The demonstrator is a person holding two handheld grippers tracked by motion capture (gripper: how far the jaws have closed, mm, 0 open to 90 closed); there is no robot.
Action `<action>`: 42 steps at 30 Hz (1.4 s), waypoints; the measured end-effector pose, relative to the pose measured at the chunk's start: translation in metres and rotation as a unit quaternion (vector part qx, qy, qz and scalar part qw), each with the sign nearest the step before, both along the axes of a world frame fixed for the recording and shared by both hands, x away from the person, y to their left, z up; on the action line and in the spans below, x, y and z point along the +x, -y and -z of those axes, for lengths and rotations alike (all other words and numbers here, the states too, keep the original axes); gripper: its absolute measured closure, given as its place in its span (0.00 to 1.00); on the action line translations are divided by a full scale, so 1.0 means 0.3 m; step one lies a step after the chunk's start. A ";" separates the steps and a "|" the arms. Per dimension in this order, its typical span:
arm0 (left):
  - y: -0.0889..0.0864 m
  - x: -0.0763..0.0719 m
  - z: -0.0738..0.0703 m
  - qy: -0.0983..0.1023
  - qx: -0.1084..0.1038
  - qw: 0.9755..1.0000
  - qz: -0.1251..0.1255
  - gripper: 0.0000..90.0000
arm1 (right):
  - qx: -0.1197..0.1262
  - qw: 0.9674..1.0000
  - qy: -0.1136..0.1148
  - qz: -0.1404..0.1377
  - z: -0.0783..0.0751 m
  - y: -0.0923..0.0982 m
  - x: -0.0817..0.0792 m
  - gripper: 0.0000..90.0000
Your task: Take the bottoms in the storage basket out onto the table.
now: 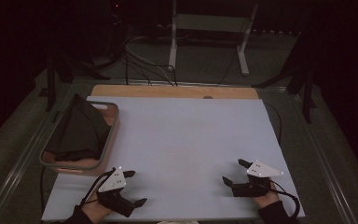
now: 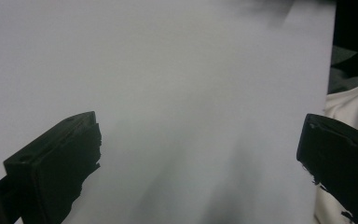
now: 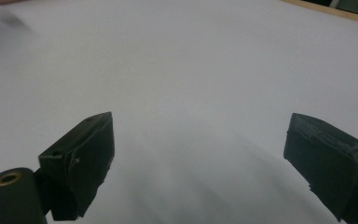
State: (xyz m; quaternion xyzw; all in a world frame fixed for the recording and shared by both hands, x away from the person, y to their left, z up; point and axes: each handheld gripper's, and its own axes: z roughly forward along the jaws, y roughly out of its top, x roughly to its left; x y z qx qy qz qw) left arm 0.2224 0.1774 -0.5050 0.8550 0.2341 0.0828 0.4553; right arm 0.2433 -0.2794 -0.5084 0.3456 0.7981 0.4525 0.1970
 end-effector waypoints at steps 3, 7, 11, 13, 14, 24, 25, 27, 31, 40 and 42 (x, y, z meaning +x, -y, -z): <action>0.001 0.001 0.002 -0.001 0.002 1.000 0.001 0.00 | -0.004 1.000 -0.004 -0.006 0.000 -0.006 0.000 0.10; 0.005 0.004 0.005 -0.001 0.004 1.000 0.000 0.00 | -0.004 1.000 -0.015 -0.021 0.005 -0.013 0.004 0.10; 0.005 0.003 -0.002 0.005 0.010 1.000 0.008 0.00 | 0.001 0.999 -0.014 -0.033 0.002 -0.011 0.000 0.10; 0.003 0.003 -0.007 0.008 0.022 1.000 0.018 0.00 | -0.003 0.999 -0.016 -0.042 0.004 -0.011 -0.005 0.10; 0.000 0.004 -0.008 0.007 0.030 0.999 0.021 0.00 | -0.003 0.999 -0.016 -0.043 0.004 -0.011 -0.007 0.10; -0.016 0.008 -0.010 -0.020 0.040 0.998 0.049 0.00 | -0.020 0.999 -0.008 -0.050 -0.001 -0.023 -0.026 0.10; -0.014 0.008 -0.012 -0.023 0.039 0.998 0.050 0.00 | -0.021 0.998 -0.007 -0.050 -0.003 -0.025 -0.028 0.10; -0.012 0.009 -0.016 -0.025 0.037 0.998 0.054 0.00 | -0.018 0.998 -0.003 -0.052 -0.008 -0.027 -0.030 0.10; -0.005 0.012 -0.024 -0.036 0.052 0.996 0.060 0.00 | -0.012 0.998 -0.009 -0.054 -0.011 -0.026 -0.024 0.10; 0.017 0.011 -0.068 -0.040 0.049 0.995 0.077 0.00 | 0.002 0.998 -0.002 -0.056 -0.023 -0.020 -0.026 0.10; 0.020 0.013 -0.080 -0.040 0.051 0.994 0.083 0.00 | 0.003 0.999 -0.001 -0.054 -0.025 -0.024 -0.027 0.10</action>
